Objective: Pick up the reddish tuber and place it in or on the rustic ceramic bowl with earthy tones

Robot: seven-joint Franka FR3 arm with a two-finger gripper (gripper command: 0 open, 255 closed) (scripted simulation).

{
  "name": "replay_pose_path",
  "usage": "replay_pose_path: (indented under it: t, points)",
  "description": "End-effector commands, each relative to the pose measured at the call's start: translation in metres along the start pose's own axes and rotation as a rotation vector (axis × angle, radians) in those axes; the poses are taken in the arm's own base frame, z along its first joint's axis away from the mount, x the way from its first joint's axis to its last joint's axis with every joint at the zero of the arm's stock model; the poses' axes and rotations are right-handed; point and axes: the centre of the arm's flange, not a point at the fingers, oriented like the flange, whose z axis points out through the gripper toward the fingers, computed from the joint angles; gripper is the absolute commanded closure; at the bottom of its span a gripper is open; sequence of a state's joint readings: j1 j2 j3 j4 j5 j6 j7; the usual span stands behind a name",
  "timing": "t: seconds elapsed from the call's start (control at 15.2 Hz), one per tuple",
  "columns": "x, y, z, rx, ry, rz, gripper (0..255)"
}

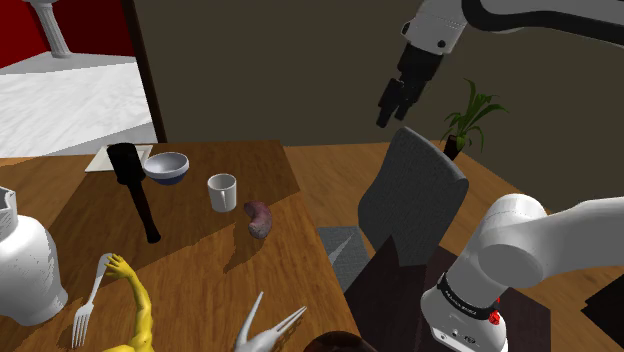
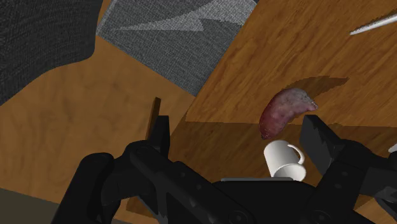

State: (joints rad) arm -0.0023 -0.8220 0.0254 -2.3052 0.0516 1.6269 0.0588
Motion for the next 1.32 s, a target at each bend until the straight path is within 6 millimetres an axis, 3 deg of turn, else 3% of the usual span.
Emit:
replay_pose_path:
  t: [0.0,1.25]
  points:
    - [0.0,0.0,0.0,0.0,0.0,0.0,0]
    - [0.144,-0.116,0.193,-0.063,-0.147,0.189,0]
